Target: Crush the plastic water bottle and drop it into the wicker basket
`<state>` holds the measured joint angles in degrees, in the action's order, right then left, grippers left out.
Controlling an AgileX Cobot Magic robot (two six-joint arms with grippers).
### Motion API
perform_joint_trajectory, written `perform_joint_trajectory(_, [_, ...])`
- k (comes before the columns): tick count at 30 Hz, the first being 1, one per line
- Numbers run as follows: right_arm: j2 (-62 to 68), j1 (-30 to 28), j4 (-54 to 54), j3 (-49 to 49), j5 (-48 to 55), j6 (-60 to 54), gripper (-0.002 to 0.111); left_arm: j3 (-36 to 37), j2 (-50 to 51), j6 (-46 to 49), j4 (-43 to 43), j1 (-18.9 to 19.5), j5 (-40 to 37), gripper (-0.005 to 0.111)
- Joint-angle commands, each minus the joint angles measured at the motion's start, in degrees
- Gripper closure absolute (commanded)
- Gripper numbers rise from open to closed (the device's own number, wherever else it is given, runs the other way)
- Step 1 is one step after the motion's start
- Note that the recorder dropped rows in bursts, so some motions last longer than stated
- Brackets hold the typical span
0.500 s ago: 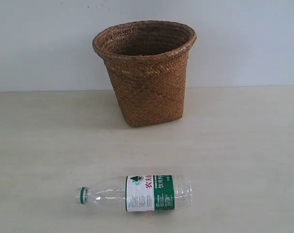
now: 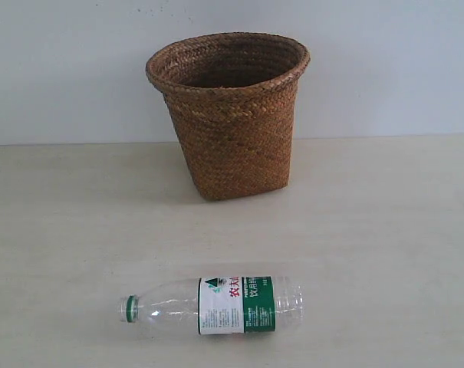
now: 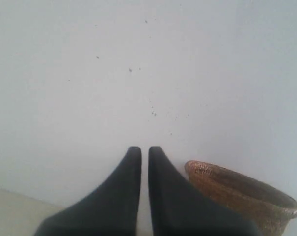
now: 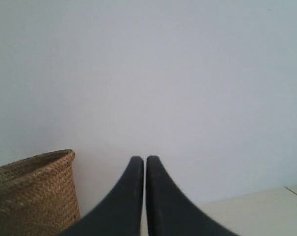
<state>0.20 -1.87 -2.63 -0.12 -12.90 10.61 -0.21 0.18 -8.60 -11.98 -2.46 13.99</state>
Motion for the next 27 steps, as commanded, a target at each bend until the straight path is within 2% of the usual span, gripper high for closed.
perform_joint_trajectory(1, [1.46, -0.27, 0.43, -5.37, 1.69, 0.78, 0.108, -1.92, 1.21, -2.12, -0.72, 0.15, 1.47, 0.102])
perform_joint_trajectory(5, [7.06, -0.27, 0.54, -11.47, 1.71, 0.79, 0.108, -7.24, 7.67, -2.12, -0.72, 0.15, 1.47, 0.102])
perform_joint_trajectory(11, [18.60, -0.27, 0.54, -21.49, 4.08, -2.13, 0.108, -19.43, 21.92, -2.12, 0.99, 0.15, -2.31, 0.102])
perform_joint_trajectory(20, [34.49, -0.27, 0.54, -34.26, 9.87, -7.85, 0.108, -35.79, 41.84, -1.57, 7.62, 0.15, -13.99, 0.102])
perform_joint_trajectory(27, [43.46, -0.27, 0.54, -40.09, 18.96, -16.33, 0.108, -44.29, 51.67, 8.25, 8.18, -0.10, -24.11, 0.102])
